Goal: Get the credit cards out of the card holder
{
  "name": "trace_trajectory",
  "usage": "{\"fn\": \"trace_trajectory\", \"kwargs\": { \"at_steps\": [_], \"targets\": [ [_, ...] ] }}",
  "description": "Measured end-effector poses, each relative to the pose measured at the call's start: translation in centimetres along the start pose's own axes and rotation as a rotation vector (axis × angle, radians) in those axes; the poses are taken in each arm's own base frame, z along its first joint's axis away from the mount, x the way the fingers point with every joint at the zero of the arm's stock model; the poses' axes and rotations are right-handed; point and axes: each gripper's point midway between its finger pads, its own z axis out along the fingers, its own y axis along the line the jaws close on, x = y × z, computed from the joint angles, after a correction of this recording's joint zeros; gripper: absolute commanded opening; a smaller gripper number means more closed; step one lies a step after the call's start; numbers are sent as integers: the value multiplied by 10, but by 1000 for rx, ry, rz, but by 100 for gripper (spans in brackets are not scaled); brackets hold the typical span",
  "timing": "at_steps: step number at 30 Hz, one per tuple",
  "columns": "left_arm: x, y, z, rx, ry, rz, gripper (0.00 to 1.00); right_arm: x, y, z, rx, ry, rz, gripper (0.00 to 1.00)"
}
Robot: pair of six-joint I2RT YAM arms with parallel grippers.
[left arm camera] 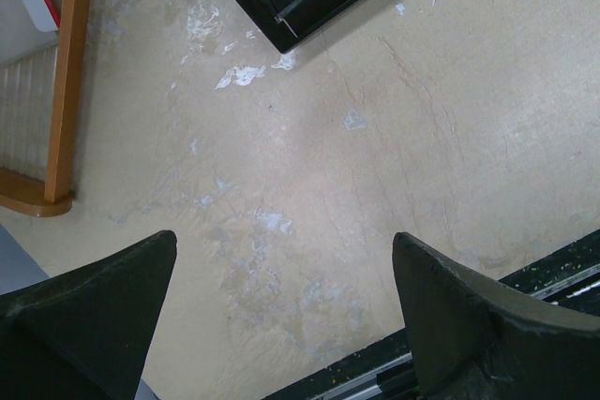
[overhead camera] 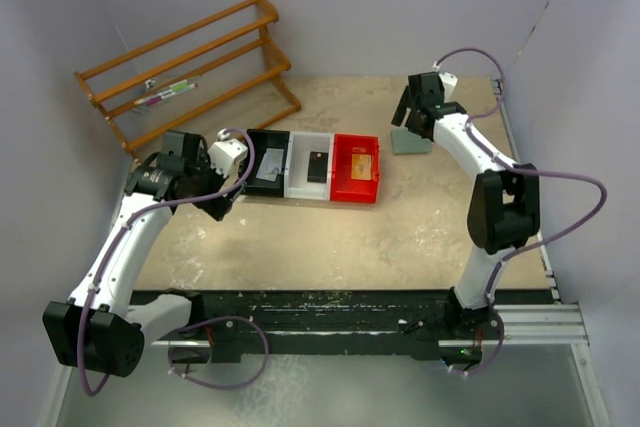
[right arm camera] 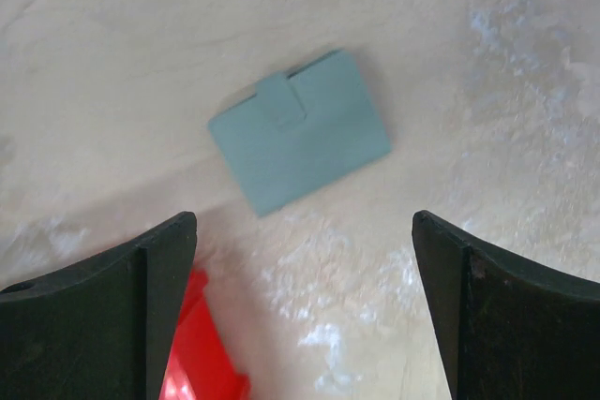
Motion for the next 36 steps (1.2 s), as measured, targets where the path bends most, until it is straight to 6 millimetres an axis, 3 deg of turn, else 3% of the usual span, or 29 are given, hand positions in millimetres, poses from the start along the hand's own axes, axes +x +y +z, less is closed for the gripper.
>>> {"fn": "trace_trajectory", "kwargs": {
  "at_steps": [3,7,13,23,27,33,36],
  "targets": [
    [0,0,-1,0,-2,0,99,1,-3,25,53,29,-9,100],
    [-1,-1,-2,1,-6,1,99,28,3,53,91,111,-55,100],
    [-1,-1,-2,4,-8,1,99,56,5,69,146,207,-28,100],
    [-3,-3,-3,17,-17,2,99,25,20,59,216,177,257,99],
    [-4,-3,-5,16,-20,2,99,13,30,70,249,161,354,99],
    [-5,-3,-7,19,-21,6,99,57,16,95,373,257,381,99],
    [-5,-3,-7,19,-21,10,99,70,9,99,412,285,388,99]
  ]
}}
